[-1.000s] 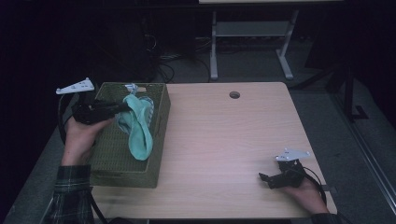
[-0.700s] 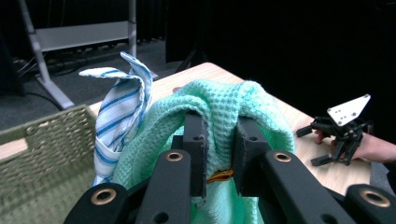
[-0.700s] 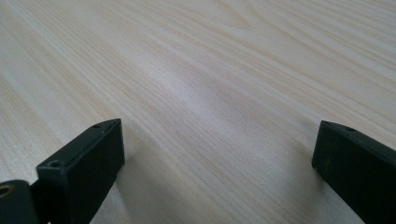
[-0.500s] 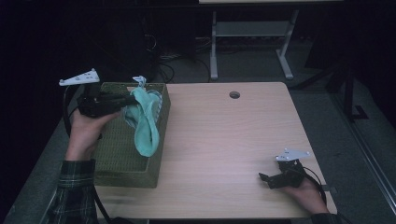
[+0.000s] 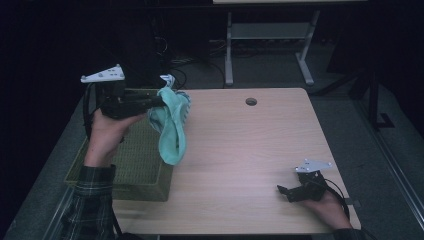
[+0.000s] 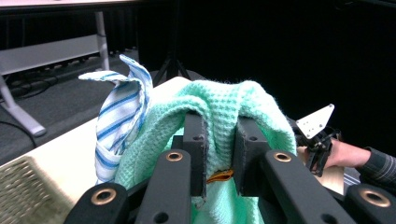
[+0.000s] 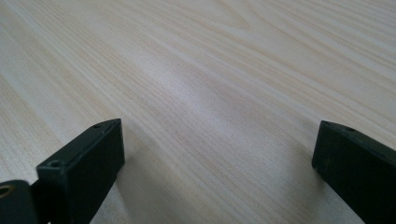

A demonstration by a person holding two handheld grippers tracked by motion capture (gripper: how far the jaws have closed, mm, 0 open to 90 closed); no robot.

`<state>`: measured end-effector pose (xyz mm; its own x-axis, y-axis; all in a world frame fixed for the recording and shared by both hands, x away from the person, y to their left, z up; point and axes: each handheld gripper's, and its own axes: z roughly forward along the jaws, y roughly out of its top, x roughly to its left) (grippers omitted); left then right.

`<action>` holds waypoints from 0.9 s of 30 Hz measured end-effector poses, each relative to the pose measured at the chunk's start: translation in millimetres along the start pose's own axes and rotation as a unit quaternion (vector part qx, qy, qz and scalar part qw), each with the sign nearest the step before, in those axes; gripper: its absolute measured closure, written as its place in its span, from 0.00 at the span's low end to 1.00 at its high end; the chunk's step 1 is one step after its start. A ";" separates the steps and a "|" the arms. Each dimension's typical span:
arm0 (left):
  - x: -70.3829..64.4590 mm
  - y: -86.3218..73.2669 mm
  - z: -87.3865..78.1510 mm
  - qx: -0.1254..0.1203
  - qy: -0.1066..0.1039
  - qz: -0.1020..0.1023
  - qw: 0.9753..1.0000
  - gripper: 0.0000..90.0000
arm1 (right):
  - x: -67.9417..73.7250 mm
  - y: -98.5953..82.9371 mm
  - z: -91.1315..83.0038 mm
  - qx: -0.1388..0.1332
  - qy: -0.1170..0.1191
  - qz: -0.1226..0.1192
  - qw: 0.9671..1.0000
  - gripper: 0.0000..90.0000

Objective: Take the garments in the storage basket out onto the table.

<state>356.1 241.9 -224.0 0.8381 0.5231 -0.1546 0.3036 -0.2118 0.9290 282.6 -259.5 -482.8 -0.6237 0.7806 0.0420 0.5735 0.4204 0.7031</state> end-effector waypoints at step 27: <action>-37.4 -2.2 83.7 0.017 -0.076 0.027 0.997 0.86 | 0.1 0.0 -0.1 0.000 0.001 0.001 1.000 0.02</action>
<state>362.1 153.7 -248.4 0.9119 0.3797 -0.1556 0.2686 -0.2658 0.9258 282.5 -259.5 -482.8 -0.6228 0.7811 0.0447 0.5752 0.4184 0.7029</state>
